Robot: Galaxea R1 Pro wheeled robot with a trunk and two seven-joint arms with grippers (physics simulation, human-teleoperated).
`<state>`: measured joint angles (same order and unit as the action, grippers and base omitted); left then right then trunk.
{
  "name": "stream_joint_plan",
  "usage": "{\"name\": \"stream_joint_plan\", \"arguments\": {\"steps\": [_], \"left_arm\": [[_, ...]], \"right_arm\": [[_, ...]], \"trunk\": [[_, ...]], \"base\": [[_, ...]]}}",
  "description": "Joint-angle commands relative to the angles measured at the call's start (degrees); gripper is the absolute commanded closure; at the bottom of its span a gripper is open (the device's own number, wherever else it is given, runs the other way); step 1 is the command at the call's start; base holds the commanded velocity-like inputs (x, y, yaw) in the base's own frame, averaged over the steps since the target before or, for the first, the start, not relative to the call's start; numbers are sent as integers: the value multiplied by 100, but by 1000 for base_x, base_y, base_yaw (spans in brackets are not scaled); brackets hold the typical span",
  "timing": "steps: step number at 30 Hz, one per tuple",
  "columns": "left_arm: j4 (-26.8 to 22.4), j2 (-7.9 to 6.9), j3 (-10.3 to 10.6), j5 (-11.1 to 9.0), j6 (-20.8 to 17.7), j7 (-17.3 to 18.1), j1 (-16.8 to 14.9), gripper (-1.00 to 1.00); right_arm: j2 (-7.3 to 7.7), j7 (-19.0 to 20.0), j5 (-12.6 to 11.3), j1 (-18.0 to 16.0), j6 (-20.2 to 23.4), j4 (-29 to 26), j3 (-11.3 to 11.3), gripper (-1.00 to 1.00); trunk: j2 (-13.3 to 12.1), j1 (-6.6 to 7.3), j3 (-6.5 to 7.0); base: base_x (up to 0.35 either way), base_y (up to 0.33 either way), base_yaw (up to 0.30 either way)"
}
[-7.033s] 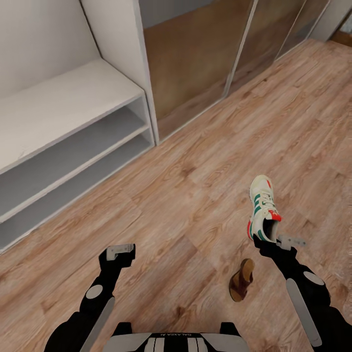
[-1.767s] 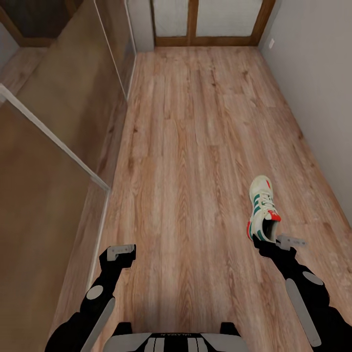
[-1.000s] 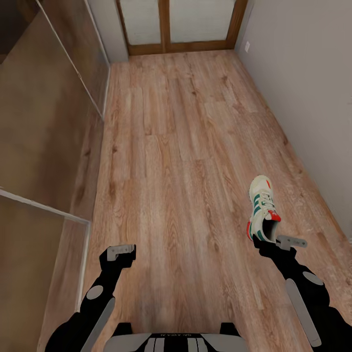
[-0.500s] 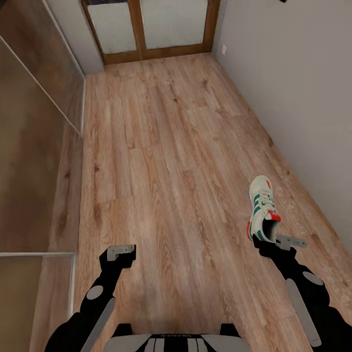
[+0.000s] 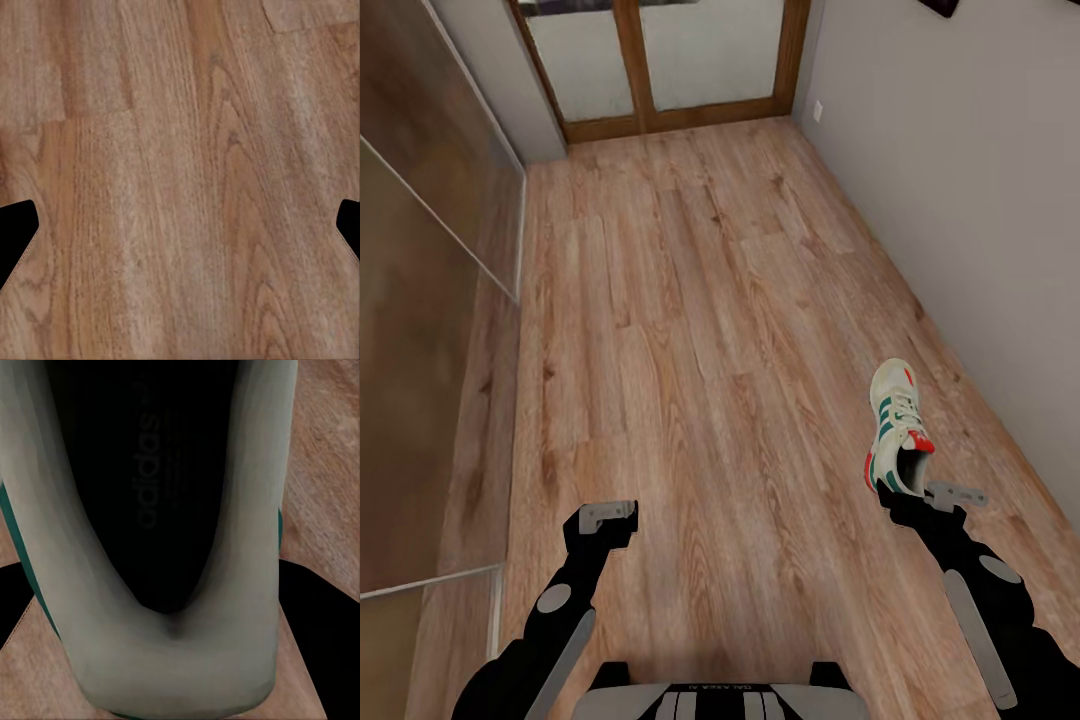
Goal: Pick up the two gym shoes and the two sandals from the corridor floor and place them onto the hallstand (shoe rack) in the corridor, making sure they are on the rack and not on the floor. Arrange them so the two gym shoes are next to each other and the two sandals are next to each other.
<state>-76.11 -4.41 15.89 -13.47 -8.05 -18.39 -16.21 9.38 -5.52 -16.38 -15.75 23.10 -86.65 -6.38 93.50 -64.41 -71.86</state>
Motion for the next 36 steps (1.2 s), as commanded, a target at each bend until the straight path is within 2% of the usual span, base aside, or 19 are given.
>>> {"name": "stream_joint_plan", "arguments": {"steps": [1,8,25,36], "left_arm": [[-9,-8,21,-38,-21,-50,-4,-100],[-9,-8,21,-33,-21,-51,3,-100],[-18,-8,20,-32,-21,-51,16,-100],[-18,-8,19,-32,-21,-56,30,-100]], "right_arm": [[3,-45,-58,-1,23,-9,6,100],[3,-45,-58,-3,24,-9,6,100],[3,-45,-58,-3,23,-9,6,100],[4,-45,-58,0,27,-13,6,100]], "trunk": [[1,-3,-3],[1,-3,-1],[1,-3,79],[1,-3,113]], "base": [[304,0,0],[155,0,-23],[5,0,-222],[0,0,-111]]}}
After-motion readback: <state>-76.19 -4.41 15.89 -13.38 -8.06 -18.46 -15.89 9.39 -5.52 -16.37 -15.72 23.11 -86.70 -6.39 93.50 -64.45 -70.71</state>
